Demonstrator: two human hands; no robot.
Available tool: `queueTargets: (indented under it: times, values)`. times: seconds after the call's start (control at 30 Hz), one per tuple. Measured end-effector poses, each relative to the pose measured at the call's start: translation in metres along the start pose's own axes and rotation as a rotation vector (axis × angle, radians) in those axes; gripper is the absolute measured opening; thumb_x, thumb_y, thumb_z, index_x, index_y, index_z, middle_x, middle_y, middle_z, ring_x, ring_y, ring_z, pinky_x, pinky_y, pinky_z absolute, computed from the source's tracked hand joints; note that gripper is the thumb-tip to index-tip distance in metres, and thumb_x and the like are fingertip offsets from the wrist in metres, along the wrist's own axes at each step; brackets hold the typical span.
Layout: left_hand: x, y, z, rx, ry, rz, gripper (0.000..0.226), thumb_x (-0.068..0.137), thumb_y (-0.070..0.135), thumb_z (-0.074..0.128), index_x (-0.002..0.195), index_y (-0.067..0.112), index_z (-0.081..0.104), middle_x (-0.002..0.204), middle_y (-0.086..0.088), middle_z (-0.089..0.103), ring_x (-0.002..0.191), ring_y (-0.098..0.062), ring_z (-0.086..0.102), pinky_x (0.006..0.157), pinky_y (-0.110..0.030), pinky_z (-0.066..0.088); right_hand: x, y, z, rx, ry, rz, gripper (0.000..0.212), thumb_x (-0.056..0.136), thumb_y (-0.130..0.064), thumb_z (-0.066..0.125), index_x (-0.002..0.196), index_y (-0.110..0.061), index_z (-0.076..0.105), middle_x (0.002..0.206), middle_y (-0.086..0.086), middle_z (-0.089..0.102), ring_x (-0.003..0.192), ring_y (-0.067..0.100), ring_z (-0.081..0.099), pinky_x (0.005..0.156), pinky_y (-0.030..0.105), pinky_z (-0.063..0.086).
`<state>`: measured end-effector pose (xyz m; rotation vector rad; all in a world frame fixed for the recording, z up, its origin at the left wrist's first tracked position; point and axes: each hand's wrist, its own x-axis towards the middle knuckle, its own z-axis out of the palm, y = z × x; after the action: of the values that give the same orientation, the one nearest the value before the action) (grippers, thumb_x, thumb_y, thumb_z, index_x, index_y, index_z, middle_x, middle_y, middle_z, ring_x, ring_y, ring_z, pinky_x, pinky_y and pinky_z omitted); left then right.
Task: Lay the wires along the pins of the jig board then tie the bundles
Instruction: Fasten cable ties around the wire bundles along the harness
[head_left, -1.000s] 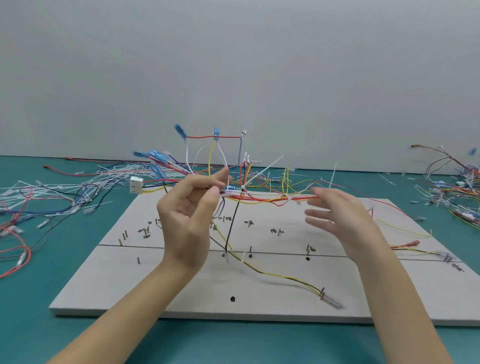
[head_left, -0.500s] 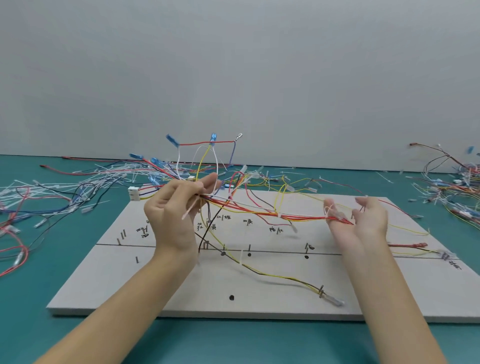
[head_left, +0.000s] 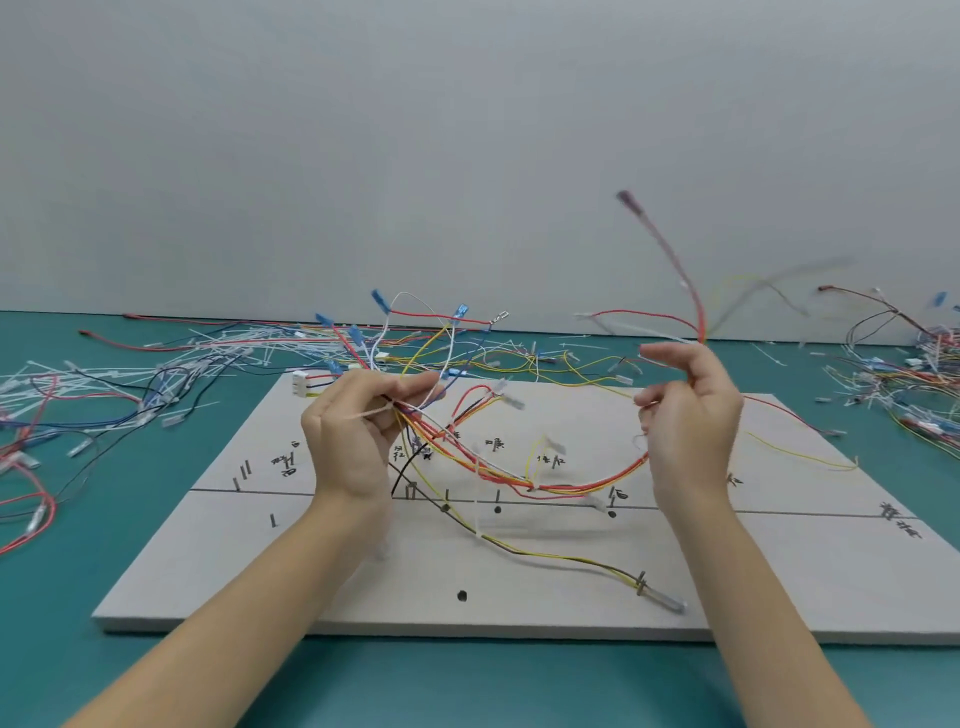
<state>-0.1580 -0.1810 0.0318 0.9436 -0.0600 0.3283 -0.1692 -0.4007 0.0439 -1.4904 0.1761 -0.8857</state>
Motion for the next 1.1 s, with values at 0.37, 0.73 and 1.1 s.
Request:
queueTargets:
  times: [0.37,0.73,1.1]
  values:
    - [0.015,0.021,0.017,-0.095,-0.136,-0.318,0.036,0.095,0.020,0.039,0.125,0.011,0.059,0.116,-0.007,0.071,0.108,-0.022,0.065,0.090,-0.033,0.049,-0.006,-0.025,0.038,-0.009,-0.421,-0.062,0.054,0.083,0.011,0.031,0.118,-0.027,0.044,0.099,0.002,0.061,0.062,0.009,0.041,0.061,0.024,0.031]
    - [0.018,0.026,0.067,0.023,-0.267,-0.209,0.036,0.103,0.002,0.037,0.133,0.016,0.052,0.136,-0.004,0.057,0.089,-0.004,0.068,0.068,-0.020,0.056,-0.018,-0.022,0.043,0.159,-0.645,0.168,0.080,0.067,-0.047,0.076,0.137,-0.028,0.043,0.111,-0.004,0.068,0.083,0.016,0.068,0.060,0.031,0.055]
    - [0.008,0.018,0.100,0.360,-0.396,-0.170,0.042,0.095,-0.010,0.045,0.126,0.014,0.062,0.123,-0.002,0.064,0.112,-0.018,0.062,0.099,-0.041,0.049,-0.023,-0.011,0.045,0.395,-0.688,0.267,0.060,0.076,-0.001,0.074,0.129,-0.017,0.052,0.087,0.004,0.071,0.069,0.020,0.070,0.057,0.029,0.054]
